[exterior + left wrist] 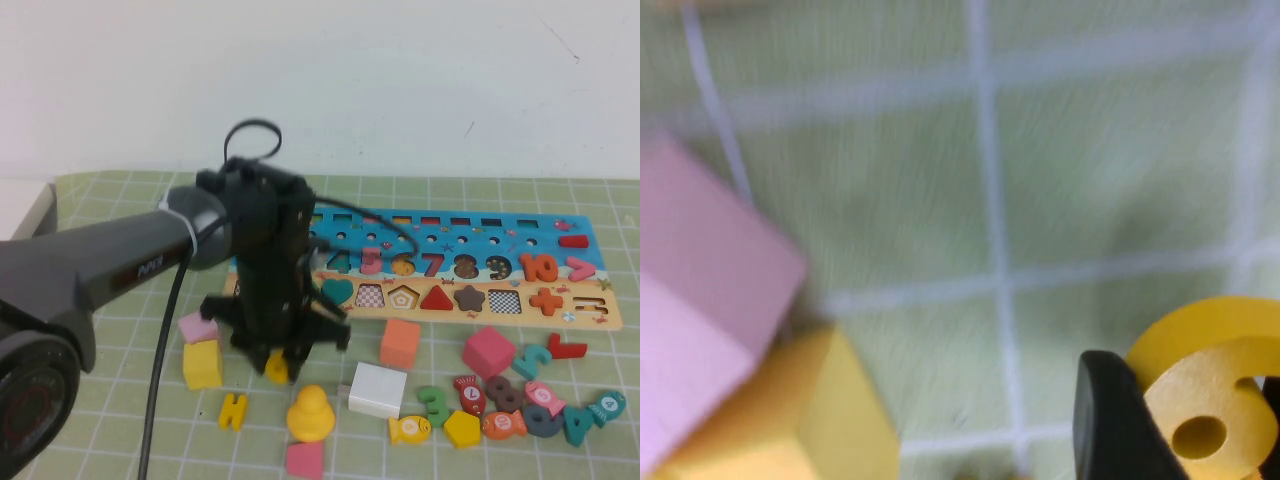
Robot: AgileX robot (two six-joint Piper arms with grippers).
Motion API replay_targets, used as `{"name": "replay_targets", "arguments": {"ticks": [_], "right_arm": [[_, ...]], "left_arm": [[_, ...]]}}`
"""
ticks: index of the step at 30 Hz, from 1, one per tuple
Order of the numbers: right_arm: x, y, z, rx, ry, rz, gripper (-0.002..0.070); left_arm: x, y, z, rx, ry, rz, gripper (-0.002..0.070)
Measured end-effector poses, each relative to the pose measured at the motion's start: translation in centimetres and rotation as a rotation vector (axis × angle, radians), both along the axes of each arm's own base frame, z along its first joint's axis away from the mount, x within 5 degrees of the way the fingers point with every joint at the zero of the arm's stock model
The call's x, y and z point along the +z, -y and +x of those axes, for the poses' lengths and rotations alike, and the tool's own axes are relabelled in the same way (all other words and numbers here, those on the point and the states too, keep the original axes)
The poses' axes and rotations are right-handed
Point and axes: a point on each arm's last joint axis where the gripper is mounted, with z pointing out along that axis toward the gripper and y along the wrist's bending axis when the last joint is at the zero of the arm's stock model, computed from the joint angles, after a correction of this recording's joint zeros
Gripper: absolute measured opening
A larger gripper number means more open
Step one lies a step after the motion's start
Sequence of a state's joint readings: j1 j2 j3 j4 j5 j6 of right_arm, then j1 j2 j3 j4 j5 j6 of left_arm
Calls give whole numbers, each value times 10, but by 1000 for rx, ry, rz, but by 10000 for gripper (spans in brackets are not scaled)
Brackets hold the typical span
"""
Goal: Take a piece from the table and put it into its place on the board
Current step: Pick up the "number 6", then place the "number 6" into the hole of the number 6
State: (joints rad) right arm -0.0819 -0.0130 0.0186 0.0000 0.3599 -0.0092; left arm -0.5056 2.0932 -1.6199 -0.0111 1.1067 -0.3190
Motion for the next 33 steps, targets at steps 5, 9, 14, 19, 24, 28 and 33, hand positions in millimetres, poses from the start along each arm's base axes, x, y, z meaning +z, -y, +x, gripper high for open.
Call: {"name": "replay_targets", "arguments": {"ticks": [5,9,14,19,24,28,33], "right_arm": [[0,0,0,0,0,0,-3],[0,0,0,0,0,0,-3],[0,0,0,0,0,0,-3],[0,0,0,0,0,0,-3],[0,0,0,0,0,0,-3],[0,0,0,0,0,0,-3],[0,0,0,0,0,0,-3]], "left_arm": [[33,11,18,-3,129,-78,253],[60,24,36,-14,248,-179,253],[69,44,62,-21,317,-282,253],[50,64,88,-13,325,-355,253],[28,80,105,-3,321,-435,253],[14,84,110,-3,317,-444,253],[10,86,112,-24,334,-452,253]]}}
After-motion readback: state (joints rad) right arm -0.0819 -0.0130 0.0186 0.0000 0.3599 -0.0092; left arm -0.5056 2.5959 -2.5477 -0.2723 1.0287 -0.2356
